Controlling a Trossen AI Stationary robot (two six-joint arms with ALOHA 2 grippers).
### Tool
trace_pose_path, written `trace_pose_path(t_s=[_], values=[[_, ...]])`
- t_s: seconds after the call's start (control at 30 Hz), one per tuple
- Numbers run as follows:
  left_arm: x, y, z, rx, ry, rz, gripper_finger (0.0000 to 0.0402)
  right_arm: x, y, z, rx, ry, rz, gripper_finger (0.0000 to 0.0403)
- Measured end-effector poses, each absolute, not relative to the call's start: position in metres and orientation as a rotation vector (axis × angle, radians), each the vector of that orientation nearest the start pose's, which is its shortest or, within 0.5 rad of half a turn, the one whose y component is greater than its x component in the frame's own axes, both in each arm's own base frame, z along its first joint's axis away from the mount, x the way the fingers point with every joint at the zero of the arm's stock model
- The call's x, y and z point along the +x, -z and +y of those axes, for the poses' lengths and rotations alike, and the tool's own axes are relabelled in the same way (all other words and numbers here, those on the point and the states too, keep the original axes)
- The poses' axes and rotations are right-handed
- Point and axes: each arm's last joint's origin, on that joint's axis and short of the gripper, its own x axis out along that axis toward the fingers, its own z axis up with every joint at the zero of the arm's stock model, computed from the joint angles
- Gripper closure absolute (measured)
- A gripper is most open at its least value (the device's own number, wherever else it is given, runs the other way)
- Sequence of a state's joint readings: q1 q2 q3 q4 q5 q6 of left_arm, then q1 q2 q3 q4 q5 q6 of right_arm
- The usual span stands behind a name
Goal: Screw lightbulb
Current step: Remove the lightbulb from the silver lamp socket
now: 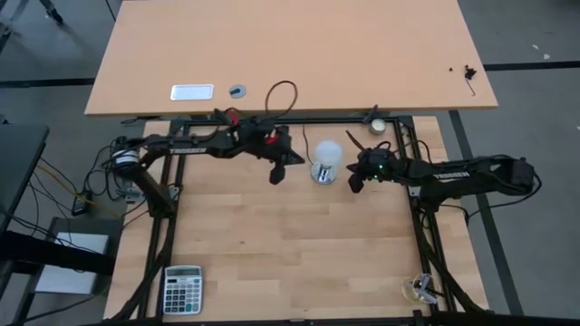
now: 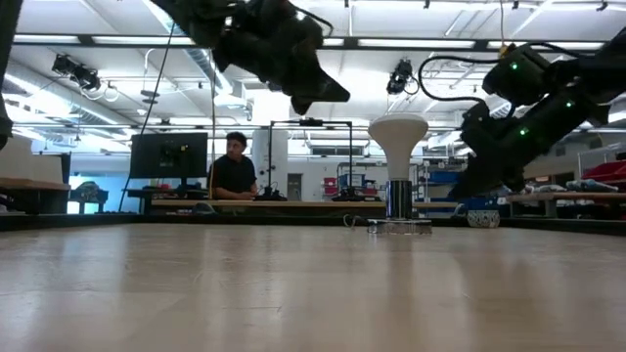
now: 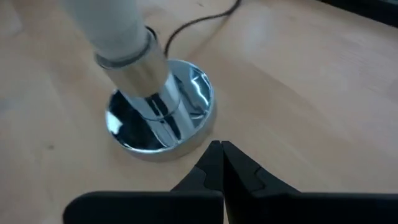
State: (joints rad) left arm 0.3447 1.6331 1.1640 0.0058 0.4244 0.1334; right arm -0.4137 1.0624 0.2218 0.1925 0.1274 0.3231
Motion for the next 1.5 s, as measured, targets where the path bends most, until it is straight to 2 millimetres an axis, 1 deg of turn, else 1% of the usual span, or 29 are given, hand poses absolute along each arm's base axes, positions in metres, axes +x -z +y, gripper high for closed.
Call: trace_pose_path(t_s=[0.2,0.37,0.47,0.57,0.67,0.93,1.07,1.17,1.33,1.5], values=[[0.321,-0.263,0.104,-0.047,0.059,0.301,0.0402,0.167,-0.124,-0.078,0.397,0.631,0.571,0.0399],[0.297,-0.265,0.097,-0.028,-0.005,0.269,0.0402,0.174,-0.113,-0.083,0.424,0.625,0.572,0.0400],[0.289,-0.264,0.095,-0.024,-0.040,0.271,0.0402,0.182,-0.107,-0.084,0.442,0.593,0.555,0.0400],[0.282,-0.265,0.093,-0.018,-0.060,0.262,0.0402,0.194,-0.100,-0.087,0.454,0.583,0.591,0.0400],[0.276,-0.264,0.091,-0.019,-0.078,0.260,0.0402,0.210,-0.095,-0.090,0.455,0.559,0.612,0.0400],[0.274,-0.265,0.091,-0.024,-0.084,0.246,0.0402,0.261,-0.091,-0.094,0.437,0.437,0.575,0.0400],[0.274,-0.266,0.091,-0.022,-0.085,0.240,0.0402,0.287,-0.094,-0.094,0.400,0.332,0.564,0.0399],[0.274,-0.267,0.091,-0.026,-0.088,0.229,0.0402,0.296,-0.100,-0.092,0.372,0.271,0.562,0.0400],[0.274,-0.272,0.095,-0.035,-0.100,0.180,0.0402,0.290,-0.120,-0.089,0.349,0.261,0.557,0.0399],[0.268,-0.273,0.113,-0.070,-0.174,0.159,0.0402,0.287,-0.144,-0.078,0.306,0.215,0.484,0.0399]])
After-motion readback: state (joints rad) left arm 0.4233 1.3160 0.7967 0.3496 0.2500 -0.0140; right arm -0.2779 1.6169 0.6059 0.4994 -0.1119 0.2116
